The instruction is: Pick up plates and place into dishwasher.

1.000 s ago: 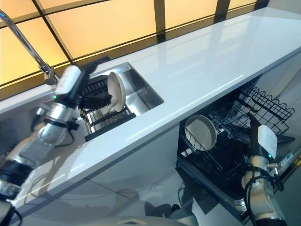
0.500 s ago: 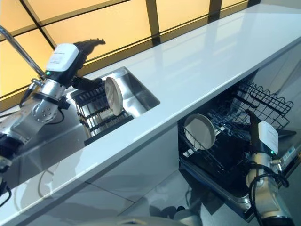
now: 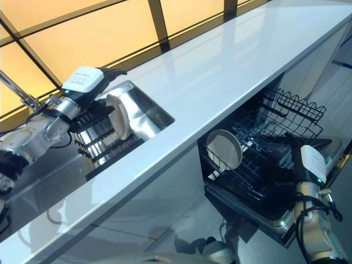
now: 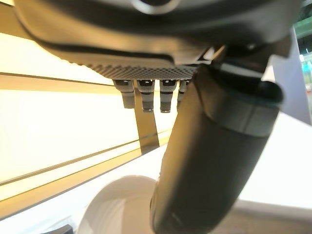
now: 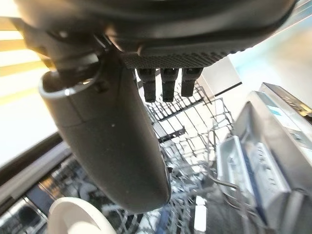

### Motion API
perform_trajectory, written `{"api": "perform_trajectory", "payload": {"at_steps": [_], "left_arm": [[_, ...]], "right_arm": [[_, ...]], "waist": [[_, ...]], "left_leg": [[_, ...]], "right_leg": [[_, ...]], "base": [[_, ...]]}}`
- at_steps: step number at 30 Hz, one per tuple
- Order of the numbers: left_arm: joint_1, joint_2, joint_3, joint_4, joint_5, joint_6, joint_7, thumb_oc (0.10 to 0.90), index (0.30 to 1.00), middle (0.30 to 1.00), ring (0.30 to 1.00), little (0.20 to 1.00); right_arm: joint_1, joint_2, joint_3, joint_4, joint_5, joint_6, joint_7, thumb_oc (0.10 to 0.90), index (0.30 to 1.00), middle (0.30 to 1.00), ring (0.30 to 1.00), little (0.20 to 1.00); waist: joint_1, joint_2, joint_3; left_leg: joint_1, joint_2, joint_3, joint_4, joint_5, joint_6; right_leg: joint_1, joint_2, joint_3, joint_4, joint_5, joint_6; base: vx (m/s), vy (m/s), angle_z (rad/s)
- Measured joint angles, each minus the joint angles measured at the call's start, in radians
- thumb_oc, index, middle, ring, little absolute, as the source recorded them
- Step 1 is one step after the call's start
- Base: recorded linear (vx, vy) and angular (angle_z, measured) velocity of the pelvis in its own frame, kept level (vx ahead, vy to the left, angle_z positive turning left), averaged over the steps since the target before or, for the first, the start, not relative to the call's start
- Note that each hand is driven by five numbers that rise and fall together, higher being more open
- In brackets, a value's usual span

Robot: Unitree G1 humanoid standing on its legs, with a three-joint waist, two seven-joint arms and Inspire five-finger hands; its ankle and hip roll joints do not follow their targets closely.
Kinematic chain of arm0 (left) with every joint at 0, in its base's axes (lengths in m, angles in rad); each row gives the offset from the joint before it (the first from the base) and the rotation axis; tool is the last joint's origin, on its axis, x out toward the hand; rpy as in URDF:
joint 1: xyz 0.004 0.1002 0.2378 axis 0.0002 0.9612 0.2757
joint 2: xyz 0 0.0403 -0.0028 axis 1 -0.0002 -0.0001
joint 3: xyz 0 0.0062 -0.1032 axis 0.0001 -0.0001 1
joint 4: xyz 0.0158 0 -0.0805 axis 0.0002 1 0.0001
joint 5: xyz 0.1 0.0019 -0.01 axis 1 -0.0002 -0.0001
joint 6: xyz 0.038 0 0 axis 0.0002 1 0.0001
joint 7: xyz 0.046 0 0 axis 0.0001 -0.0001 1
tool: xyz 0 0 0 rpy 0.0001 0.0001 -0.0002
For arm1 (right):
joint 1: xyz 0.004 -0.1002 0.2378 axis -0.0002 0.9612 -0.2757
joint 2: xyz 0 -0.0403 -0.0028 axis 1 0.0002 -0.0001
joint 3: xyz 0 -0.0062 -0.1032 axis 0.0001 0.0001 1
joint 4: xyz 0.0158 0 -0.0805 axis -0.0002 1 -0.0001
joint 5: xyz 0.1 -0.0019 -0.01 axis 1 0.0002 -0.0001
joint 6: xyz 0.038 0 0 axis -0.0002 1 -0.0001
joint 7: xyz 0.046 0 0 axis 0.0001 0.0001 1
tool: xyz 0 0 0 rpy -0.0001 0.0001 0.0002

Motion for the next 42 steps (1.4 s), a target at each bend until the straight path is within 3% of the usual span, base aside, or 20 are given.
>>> {"api": "perform_trajectory", "payload": {"at_steps": [18, 33, 34, 35, 36, 42], "left_arm": [[-0.019, 0.029, -0.046, 0.042, 0.136, 0.010, -0.049, 0.800, 0.900, 0.900, 0.900, 0.900], [-0.070, 0.036, -0.087, 0.060, 0.220, -0.002, -0.081, 0.800, 0.900, 0.900, 0.900, 0.900], [-0.075, 0.036, -0.089, 0.062, 0.223, -0.002, -0.087, 0.501, 0.644, 0.644, 0.644, 0.601], [-0.088, 0.036, -0.099, 0.069, 0.223, -0.002, -0.093, 0.328, 0.495, 0.495, 0.495, 0.428], [-0.094, 0.036, -0.107, 0.074, 0.223, -0.002, -0.094, 0.100, 0.300, 0.300, 0.300, 0.200], [-0.109, 0.036, -0.112, 0.090, 0.223, -0.003, -0.098, 0.100, 0.300, 0.300, 0.300, 0.200]], "right_arm": [[0.017, -0.039, 0.000, -0.031, 0.000, -0.030, 0.027, 0.800, 0.900, 0.900, 0.900, 0.900], [0.017, -0.047, 0.000, -0.038, 0.019, -0.039, 0.028, 0.800, 0.900, 0.900, 0.900, 0.900], [0.017, -0.049, 0.000, -0.038, 0.019, -0.039, 0.028, 0.800, 0.900, 0.900, 0.900, 0.900], [0.017, -0.055, 0.000, -0.038, 0.019, -0.039, 0.028, 0.800, 0.900, 0.900, 0.900, 0.900], [0.017, -0.058, 0.000, -0.038, 0.019, -0.039, 0.028, 0.800, 0.900, 0.900, 0.900, 0.900], [0.017, -0.073, 0.000, -0.038, 0.019, -0.040, 0.029, 0.800, 0.900, 0.900, 0.900, 0.900]], "waist": [[-0.021, 0.017, 0.086], [-0.021, 0.017, 0.088], [-0.021, 0.017, 0.088], [-0.021, 0.017, 0.088], [-0.022, 0.018, 0.088], [-0.023, 0.019, 0.090]], "left_leg": [[-0.017, 0.002, 0.012, 0.000, -0.003, -0.003], [-0.019, 0.001, 0.013, 0.000, -0.004, -0.003], [-0.019, 0.002, 0.014, 0.000, -0.004, -0.003], [-0.019, 0.001, 0.014, 0.000, -0.004, -0.003], [-0.019, 0.001, 0.014, 0.000, -0.004, -0.003], [-0.018, 0.001, 0.015, 0.000, -0.004, -0.003]], "right_leg": [[-0.021, 0.003, 0.012, 0.000, 0.003, -0.003], [-0.024, 0.003, 0.012, 0.000, 0.003, -0.003], [-0.024, 0.003, 0.013, 0.000, 0.003, -0.003], [-0.024, 0.003, 0.013, 0.000, 0.003, -0.003], [-0.024, 0.003, 0.013, 0.000, 0.003, -0.003], [-0.024, 0.004, 0.013, 0.000, 0.003, -0.003]], "base": [[0.01, -0.002, -0.02], [0.00, 0.000, 0.00], [0.00, 0.000, 0.00], [0.00, 0.000, 0.00], [-0.03, 0.022, 0.00], [-0.02, 0.008, 0.00]]}}
